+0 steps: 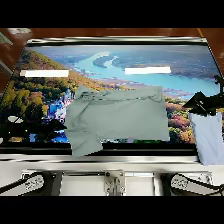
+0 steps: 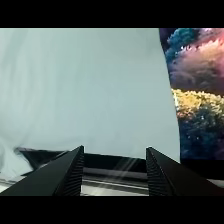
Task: Fold the shirts.
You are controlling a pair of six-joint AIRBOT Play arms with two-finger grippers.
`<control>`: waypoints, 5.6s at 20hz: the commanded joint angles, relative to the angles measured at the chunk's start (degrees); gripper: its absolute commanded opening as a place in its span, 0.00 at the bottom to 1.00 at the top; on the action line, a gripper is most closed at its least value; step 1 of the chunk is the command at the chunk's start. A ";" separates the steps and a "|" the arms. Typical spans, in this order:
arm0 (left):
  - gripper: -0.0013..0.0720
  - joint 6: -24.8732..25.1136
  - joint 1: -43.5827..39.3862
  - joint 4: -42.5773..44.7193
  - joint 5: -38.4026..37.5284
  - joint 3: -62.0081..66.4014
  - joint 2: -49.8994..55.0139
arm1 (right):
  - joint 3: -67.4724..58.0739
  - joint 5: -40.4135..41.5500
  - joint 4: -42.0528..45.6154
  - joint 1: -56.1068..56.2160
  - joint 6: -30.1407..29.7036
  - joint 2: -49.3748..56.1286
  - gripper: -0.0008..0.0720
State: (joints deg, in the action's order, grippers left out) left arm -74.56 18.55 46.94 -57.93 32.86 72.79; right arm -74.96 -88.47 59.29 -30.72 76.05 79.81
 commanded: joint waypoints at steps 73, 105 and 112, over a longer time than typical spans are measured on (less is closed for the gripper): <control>0.07 0.57 -4.46 16.57 -8.07 34.12 -27.21 | -2.08 3.78 19.17 12.39 5.92 -23.17 0.09; 0.07 -0.02 -13.64 20.00 -1.53 33.92 17.68 | -1.46 32.35 24.79 27.36 9.09 16.70 0.10; 0.07 -3.98 -13.68 20.00 2.29 33.94 18.23 | -1.46 32.76 22.18 27.36 11.87 19.02 0.10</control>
State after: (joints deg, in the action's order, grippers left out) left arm -75.83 4.73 66.30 -56.14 66.76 90.76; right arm -76.42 -54.94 83.48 -3.42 86.80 97.86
